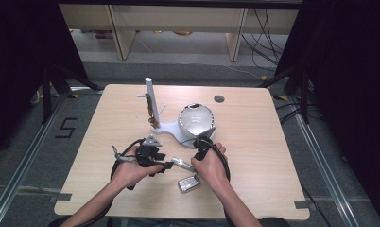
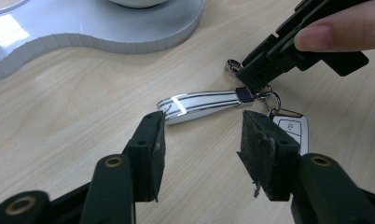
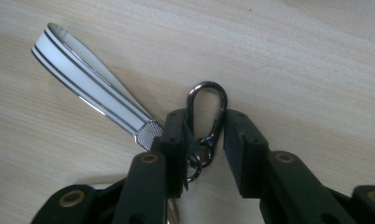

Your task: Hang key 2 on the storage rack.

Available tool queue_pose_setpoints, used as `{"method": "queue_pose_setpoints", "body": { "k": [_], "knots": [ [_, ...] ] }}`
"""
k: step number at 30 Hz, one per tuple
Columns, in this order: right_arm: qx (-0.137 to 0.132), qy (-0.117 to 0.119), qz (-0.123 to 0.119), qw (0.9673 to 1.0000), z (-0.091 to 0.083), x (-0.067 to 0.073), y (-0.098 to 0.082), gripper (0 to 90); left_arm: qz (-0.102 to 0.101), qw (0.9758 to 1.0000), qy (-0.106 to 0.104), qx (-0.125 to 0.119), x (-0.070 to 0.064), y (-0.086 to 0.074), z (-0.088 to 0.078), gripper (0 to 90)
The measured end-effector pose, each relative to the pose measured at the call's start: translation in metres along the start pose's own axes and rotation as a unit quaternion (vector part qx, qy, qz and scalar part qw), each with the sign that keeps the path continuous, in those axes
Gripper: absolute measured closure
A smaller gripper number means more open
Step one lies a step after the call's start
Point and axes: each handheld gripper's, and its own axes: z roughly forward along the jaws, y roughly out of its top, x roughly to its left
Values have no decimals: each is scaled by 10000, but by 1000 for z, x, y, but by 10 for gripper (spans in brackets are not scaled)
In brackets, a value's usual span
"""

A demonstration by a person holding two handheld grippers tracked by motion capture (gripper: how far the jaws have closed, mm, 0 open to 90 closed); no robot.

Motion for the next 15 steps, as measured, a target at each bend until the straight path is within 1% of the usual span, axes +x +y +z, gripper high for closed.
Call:
{"method": "queue_pose_setpoints", "body": {
  "k": [1,2,3,4,5,6,7,8,9,10,11,12,13,14,15],
  "knots": [
    [3,-13,-74,10000,0,-1,0,696,-1,10000,-30,6,1,0,0,497],
    [9,-36,-30,10000,0,1,0,697,-1,10000,-33,6,1,0,0,497],
    [12,-63,-56,10000,0,1,0,697,0,10000,-35,8,1,0,0,497],
    [20,-46,58,10000,0,3,0,698,15,10000,-39,8,1,0,1,496],
    [39,-65,-71,9999,0,2,1,700,14,10000,-29,11,1,0,1,496],
    [16,0,-44,10000,1,2,1,700,3,10000,-11,-4,0,0,1,496],
    [20,-41,-123,9999,0,1,1,702,19,10000,-25,14,0,0,2,496],
    [7,-67,-251,9997,0,1,1,708,7,10000,-48,20,0,0,2,496],
    [-56,-48,-218,9997,1,2,1,717,15,10000,-19,23,0,0,1,496],
    [-102,-55,-295,9995,1,1,1,721,11,10000,-6,44,0,0,1,495],
    [-155,-24,-234,9996,1,1,1,726,5,10000,-8,31,0,-1,1,495],
    [-164,-1,-256,9995,1,0,1,733,18,10000,-3,45,0,-1,1,496],
    [-262,3,-232,9994,1,-1,1,745,26,10000,-35,48,1,-1,1,495],
    [-292,31,-254,9992,0,-3,1,766,19,10000,-44,42,1,-1,1,495],
    [-249,61,-185,9995,-1,-3,2,782,25,10000,-28,30,2,-1,1,495]
  ]
}}
